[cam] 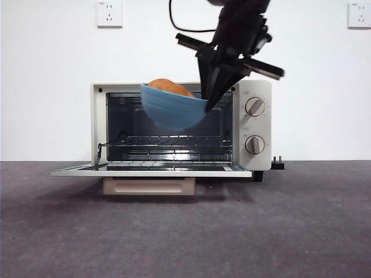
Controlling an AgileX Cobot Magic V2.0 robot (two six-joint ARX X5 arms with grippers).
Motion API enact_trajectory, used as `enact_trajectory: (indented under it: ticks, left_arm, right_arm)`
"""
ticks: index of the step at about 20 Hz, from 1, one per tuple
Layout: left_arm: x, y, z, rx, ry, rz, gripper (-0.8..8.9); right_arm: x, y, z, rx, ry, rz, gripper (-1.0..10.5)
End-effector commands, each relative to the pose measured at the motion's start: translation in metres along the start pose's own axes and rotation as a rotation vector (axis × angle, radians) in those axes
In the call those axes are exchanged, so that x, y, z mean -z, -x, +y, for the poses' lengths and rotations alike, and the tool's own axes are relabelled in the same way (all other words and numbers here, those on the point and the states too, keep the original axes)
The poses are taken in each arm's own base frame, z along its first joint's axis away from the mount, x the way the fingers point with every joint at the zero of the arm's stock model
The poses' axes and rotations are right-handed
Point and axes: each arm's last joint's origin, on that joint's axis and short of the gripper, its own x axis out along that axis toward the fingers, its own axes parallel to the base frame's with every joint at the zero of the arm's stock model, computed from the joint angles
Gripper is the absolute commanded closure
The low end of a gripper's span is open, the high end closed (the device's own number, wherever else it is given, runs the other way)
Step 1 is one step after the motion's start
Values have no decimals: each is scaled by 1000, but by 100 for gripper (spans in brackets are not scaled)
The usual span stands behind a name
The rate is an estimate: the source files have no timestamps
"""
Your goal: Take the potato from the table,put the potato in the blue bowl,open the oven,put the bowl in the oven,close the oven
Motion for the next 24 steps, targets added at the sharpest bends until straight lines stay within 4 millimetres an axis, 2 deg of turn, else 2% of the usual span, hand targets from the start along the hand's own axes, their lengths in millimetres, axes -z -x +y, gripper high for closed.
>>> enact_trajectory:
  ticks: [1,5,12,16,22,24]
  left_arm:
    - [1,0,0,-3,-4,1,819]
    - [1,0,0,-3,-4,2,819]
    - [1,0,0,-3,-4,2,819]
    - [1,0,0,-3,-4,2,819]
    - [1,0,0,-3,-4,3,819]
    - [2,0,0,-3,-4,11,819]
  right_arm:
    - [-10,-9,12,13,-13,10,959]
    - [-28,-18,23,55,-41,24,959]
    - [-52,-20,12,89,-124,-2,959]
    - [-61,-18,5,102,-141,-12,957]
    - [-63,-19,7,74,-136,-33,935]
    - [-64,-19,8,63,-136,-41,870]
